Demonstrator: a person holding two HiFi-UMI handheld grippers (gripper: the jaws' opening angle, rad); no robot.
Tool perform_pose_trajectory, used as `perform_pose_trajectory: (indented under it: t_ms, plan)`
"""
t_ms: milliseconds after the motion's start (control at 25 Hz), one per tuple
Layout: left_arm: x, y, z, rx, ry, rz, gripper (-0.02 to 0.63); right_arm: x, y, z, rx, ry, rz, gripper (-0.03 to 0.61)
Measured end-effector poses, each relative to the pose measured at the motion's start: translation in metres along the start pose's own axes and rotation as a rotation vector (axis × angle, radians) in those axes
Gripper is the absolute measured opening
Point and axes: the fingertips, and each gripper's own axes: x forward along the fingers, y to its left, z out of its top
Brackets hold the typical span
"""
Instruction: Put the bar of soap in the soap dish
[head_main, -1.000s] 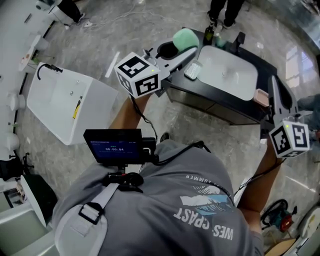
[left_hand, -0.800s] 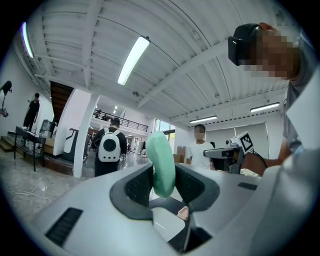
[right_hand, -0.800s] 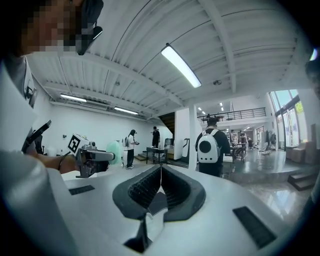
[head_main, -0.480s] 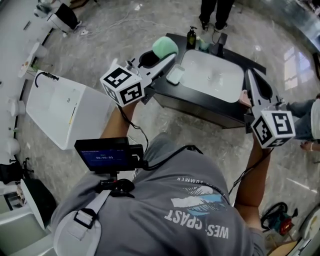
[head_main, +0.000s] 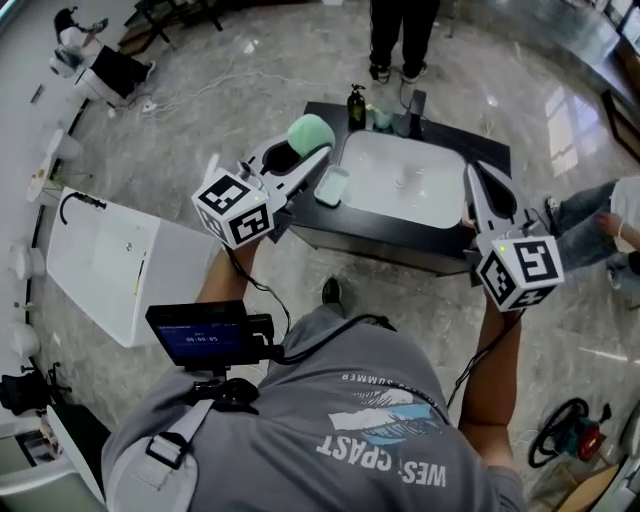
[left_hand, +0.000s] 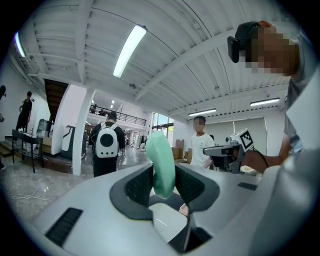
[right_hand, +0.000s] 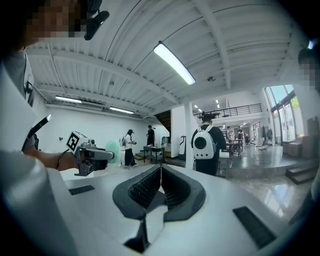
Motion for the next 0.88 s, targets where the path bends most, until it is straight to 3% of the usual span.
perform_pose_trajectory:
  t_ms: [200,480,880]
  plan:
    - [0.007,0.034,0.005,0.001,0.000,-0.023,0.135,0.029,-0.002,0.011,-0.017,0.005,-0.031,0.006]
    - [0.011,0.032,-0.003,0.007,0.010,-0.047,0.135,0.029,0.001,0.000,-0.011,0.016,-0.053,0.006]
    - [0.019,0.083,-0.014,0.037,0.039,-0.094,0.135,0.089,0.008,-0.011,0.003,0.046,-0.085,0.006]
